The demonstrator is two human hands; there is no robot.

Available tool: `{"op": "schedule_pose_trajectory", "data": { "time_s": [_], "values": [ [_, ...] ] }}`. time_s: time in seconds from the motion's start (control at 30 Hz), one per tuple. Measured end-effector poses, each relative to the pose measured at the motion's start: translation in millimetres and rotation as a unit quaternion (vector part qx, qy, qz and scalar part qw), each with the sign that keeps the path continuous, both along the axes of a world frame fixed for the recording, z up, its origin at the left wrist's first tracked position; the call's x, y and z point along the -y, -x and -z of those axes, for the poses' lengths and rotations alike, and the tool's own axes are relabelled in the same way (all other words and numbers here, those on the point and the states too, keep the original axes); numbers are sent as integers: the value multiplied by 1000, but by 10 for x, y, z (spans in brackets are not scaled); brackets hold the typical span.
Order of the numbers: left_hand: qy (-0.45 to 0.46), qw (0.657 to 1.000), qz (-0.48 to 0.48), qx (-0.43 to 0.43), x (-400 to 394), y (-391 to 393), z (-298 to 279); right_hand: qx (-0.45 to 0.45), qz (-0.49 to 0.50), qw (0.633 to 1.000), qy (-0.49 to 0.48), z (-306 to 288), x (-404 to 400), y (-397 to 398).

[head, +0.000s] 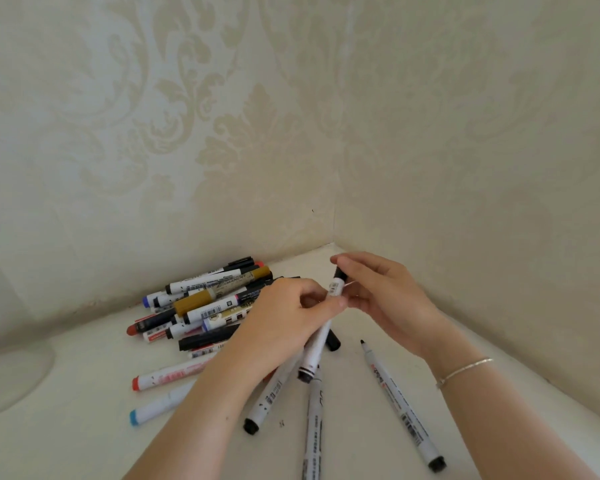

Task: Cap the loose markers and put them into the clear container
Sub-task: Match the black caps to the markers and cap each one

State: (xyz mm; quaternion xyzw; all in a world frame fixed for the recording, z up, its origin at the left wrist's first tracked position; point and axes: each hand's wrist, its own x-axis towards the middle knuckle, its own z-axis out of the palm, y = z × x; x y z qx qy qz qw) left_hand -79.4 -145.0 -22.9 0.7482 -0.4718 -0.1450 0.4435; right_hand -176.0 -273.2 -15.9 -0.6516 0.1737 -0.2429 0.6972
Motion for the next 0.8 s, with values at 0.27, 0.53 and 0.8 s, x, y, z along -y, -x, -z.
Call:
{"op": "schedule_pose_trajectory", "data": {
  "time_s": [0.27,0.53,0.8],
  "values": [
    [-46,988,-131,64,-71,-180,13,-81,221,963,130,43,380,41],
    [-83,979,-154,101,-72,-246,29,-297,33,843,447,225,-32,-169],
    [-23,977,-206,41,-216,-451,-38,-369,76,811,448,10,16,32]
  ]
}}
